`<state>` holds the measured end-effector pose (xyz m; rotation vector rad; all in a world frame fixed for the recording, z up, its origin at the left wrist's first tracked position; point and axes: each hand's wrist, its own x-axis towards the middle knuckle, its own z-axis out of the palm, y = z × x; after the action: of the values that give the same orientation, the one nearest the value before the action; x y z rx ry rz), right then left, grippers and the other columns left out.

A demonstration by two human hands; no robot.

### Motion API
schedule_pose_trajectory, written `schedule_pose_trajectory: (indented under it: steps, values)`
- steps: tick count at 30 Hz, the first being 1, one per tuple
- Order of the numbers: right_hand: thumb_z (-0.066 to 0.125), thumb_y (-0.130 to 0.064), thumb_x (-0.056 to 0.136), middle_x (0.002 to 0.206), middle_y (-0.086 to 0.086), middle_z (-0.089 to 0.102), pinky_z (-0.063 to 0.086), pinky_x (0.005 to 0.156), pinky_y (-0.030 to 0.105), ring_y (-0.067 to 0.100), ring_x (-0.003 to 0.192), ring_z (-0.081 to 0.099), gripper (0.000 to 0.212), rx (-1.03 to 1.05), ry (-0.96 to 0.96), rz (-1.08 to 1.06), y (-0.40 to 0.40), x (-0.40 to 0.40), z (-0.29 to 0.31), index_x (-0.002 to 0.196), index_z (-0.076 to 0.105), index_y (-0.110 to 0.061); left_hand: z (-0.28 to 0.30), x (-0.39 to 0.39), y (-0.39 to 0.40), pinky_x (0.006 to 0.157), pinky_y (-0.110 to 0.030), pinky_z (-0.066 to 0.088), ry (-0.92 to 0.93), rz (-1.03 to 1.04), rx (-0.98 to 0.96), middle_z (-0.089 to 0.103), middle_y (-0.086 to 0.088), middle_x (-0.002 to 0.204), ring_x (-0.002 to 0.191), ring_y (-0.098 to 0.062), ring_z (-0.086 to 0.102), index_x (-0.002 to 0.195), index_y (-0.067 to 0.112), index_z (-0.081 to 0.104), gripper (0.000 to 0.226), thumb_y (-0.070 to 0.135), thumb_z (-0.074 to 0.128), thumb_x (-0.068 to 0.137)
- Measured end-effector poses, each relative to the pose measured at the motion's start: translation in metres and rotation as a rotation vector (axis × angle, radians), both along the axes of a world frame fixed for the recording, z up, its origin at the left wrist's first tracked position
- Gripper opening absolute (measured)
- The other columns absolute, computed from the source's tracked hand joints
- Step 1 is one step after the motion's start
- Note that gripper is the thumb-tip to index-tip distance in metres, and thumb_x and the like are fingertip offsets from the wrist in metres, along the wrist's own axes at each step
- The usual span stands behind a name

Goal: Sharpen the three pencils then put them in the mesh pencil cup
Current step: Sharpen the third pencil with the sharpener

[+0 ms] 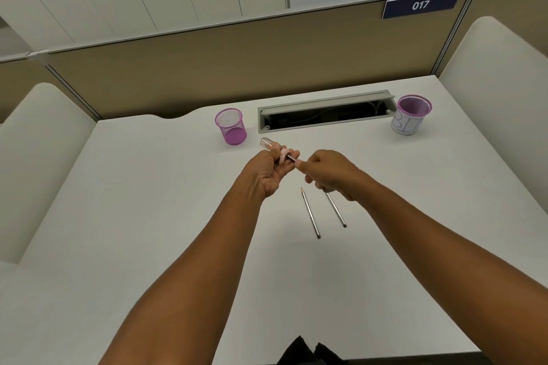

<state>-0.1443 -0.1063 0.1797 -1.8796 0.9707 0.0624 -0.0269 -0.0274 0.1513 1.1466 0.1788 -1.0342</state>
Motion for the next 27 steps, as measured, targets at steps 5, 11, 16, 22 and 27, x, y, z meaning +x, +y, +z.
schedule_pose_trajectory:
  steps: [5, 11, 16, 22, 27]
  values:
    - [0.049, -0.026, 0.097, 0.084, 0.004, 0.060, 0.026, 0.053, 0.027, 0.022, 0.067, 0.046, 0.018, -0.829, -0.032, 0.079, 0.015, -0.005, -0.029, 0.092, 0.057, -0.011, -0.004, -0.001, -0.005, 0.086, -0.043, 0.055, 0.007, 0.054, 0.033, 0.062, -0.022, 0.102, 0.086, -0.031, 0.067, 0.103, -0.002, 0.054, 0.019, 0.016, 0.045, 0.102]
    - [0.045, -0.015, 0.095, 0.076, 0.005, 0.055, 0.018, 0.046, 0.023, 0.021, 0.058, 0.044, 0.015, -0.899, -0.003, 0.124, 0.017, -0.005, -0.032, 0.088, 0.057, -0.010, -0.002, -0.002, -0.006, 0.088, -0.043, 0.053, -0.001, 0.029, 0.023, 0.064, -0.023, 0.107, 0.102, -0.034, 0.066, 0.118, -0.003, 0.052, 0.026, 0.017, 0.045, 0.102]
    - [0.044, -0.020, 0.095, 0.066, 0.003, 0.050, 0.026, 0.042, 0.022, 0.013, 0.047, 0.036, 0.025, 0.176, 0.046, -0.169, -0.005, 0.011, -0.006, 0.077, 0.057, -0.008, -0.003, -0.003, -0.002, 0.088, -0.043, 0.053, 0.010, 0.007, -0.004, 0.064, -0.022, 0.101, 0.086, -0.030, 0.068, 0.114, -0.004, 0.052, 0.025, 0.016, 0.044, 0.102]
    - [0.049, -0.036, 0.098, 0.075, 0.007, 0.059, 0.037, 0.050, 0.024, 0.014, 0.057, 0.044, 0.033, 0.106, 0.038, -0.044, -0.010, 0.004, -0.004, 0.087, 0.060, -0.006, -0.001, -0.003, -0.003, 0.085, -0.042, 0.054, -0.001, 0.031, 0.027, 0.064, -0.021, 0.100, 0.091, -0.031, 0.067, 0.105, -0.002, 0.054, 0.021, 0.017, 0.045, 0.102]
    - [0.047, -0.021, 0.095, 0.094, 0.005, 0.062, 0.032, 0.058, 0.028, 0.021, 0.072, 0.050, 0.016, -0.855, 0.081, 0.207, 0.010, 0.001, -0.022, 0.102, 0.057, -0.012, -0.004, -0.009, -0.005, 0.084, -0.042, 0.055, 0.011, 0.077, 0.042, 0.061, -0.020, 0.095, 0.081, -0.030, 0.067, 0.096, 0.000, 0.051, 0.016, 0.012, 0.044, 0.103]
